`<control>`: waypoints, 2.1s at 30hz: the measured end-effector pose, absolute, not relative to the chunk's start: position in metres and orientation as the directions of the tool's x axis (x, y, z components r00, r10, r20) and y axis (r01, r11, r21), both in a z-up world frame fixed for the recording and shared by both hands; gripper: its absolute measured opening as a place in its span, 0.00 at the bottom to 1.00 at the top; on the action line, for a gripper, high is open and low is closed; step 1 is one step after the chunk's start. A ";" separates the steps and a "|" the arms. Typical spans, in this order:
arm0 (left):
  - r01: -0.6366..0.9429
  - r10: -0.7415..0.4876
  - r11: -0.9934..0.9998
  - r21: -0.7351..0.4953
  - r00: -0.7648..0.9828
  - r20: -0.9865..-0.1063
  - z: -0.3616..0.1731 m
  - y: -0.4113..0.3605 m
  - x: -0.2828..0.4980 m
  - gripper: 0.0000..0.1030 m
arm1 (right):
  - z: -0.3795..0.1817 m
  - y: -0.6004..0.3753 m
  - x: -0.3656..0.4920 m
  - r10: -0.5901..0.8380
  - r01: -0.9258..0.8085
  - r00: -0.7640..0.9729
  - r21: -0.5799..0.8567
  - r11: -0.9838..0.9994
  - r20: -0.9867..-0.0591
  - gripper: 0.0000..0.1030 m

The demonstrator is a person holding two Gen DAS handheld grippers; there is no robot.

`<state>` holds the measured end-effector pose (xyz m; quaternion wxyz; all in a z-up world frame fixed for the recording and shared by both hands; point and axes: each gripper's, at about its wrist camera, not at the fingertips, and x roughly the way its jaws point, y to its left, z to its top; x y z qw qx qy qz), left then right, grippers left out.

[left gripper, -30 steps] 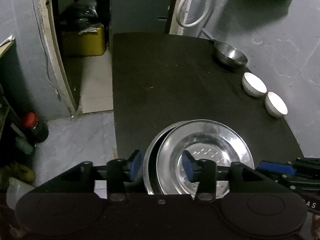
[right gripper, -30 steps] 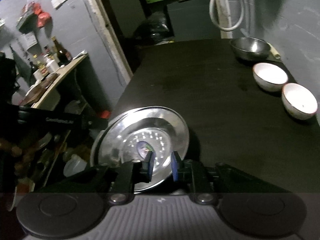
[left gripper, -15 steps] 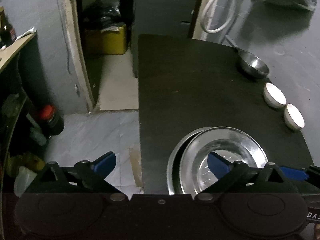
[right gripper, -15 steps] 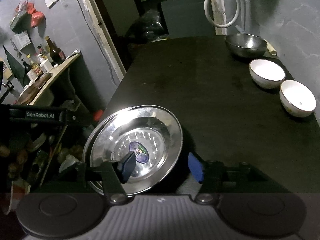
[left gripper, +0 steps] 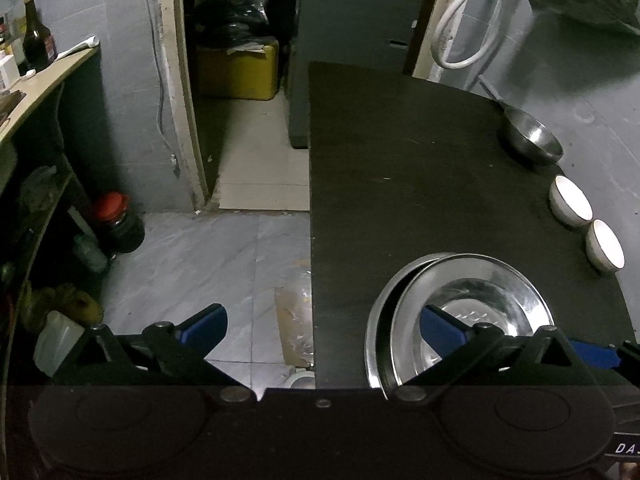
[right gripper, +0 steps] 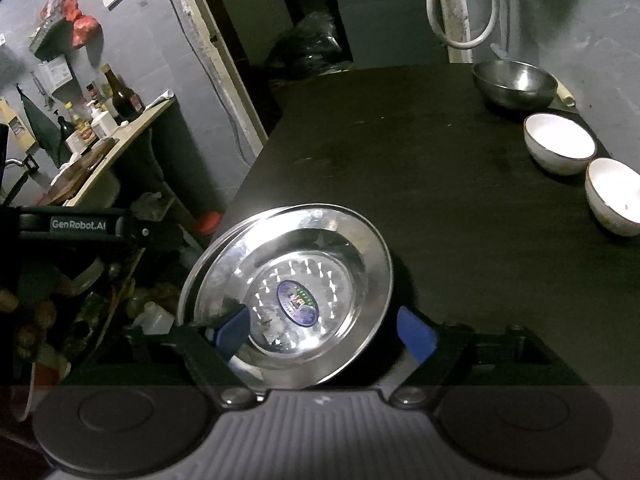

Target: Organize plates and bowls

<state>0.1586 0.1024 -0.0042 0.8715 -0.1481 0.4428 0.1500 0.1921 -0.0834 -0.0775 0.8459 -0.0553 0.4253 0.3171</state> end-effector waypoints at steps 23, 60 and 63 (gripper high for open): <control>-0.324 0.104 0.940 -0.109 0.574 -0.813 0.001 0.095 0.196 0.99 | -0.082 -0.091 0.208 0.507 -0.574 0.472 0.185 0.798 -0.722 0.85; -0.155 -0.153 0.930 -0.332 0.661 -0.735 -0.045 0.000 0.555 0.72 | -0.076 -0.154 0.485 0.210 -0.184 0.785 0.104 0.977 -0.583 0.44; -0.133 -0.193 0.924 -0.358 0.646 -0.738 -0.050 -0.004 0.558 0.47 | -0.076 -0.152 0.491 0.232 -0.205 0.765 0.115 0.972 -0.601 0.36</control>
